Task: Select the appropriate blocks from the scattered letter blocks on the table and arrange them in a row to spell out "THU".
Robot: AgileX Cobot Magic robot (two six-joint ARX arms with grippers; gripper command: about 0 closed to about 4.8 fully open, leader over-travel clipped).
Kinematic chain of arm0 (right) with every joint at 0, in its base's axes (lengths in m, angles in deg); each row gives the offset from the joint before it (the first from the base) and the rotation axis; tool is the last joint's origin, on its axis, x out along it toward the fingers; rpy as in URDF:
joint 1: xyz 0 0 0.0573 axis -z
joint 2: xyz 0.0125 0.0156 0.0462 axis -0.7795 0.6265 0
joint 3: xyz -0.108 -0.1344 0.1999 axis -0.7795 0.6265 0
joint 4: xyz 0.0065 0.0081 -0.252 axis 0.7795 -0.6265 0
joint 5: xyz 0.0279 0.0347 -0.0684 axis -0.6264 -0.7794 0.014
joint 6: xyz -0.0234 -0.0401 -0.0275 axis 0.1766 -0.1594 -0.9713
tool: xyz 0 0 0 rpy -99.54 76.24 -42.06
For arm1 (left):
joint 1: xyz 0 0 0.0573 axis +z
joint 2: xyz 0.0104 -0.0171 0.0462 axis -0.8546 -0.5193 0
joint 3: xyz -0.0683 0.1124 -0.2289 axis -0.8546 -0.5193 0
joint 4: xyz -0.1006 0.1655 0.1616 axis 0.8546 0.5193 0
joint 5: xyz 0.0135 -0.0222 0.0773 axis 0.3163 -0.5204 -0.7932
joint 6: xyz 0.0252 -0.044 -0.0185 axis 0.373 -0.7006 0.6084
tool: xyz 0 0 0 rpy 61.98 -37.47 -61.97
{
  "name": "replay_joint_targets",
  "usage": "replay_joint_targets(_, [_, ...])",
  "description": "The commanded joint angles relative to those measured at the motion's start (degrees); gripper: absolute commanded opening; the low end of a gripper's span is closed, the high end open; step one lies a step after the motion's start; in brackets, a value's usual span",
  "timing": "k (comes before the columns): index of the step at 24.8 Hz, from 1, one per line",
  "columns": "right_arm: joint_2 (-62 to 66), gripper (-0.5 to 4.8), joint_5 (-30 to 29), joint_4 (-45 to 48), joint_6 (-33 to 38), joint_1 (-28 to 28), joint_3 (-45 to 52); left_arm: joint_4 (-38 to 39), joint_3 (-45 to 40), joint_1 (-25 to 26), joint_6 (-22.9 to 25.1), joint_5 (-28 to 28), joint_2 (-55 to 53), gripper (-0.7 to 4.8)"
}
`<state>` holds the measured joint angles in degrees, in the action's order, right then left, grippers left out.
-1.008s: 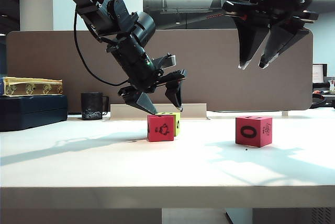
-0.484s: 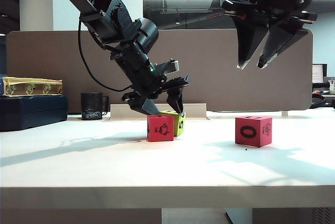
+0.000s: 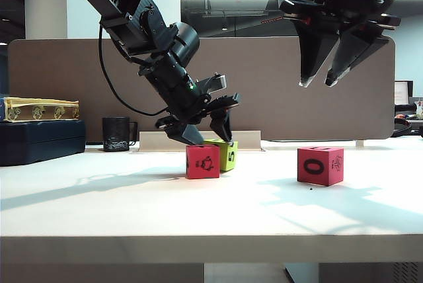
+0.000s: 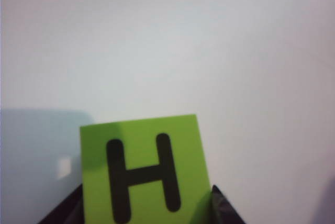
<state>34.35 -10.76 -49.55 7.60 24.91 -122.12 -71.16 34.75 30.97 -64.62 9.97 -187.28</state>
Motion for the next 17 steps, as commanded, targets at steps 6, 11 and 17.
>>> replay_joint_targets(6, [-0.2,2.12,-0.2,0.6,0.1,-0.1,-0.3,-1.5,0.3,-3.3,-0.3,2.8,0.5,2.77])
replay_joint_targets(11, [-0.2,2.12,-0.2,0.1,0.1,-0.1,-0.3,-0.1,0.2,-4.7,-0.4,2.2,0.6,2.76])
replay_joint_targets(17, [-0.2,2.12,-0.2,0.1,0.1,-0.1,-0.3,3.3,0.2,-5.9,-0.3,1.6,0.8,2.73])
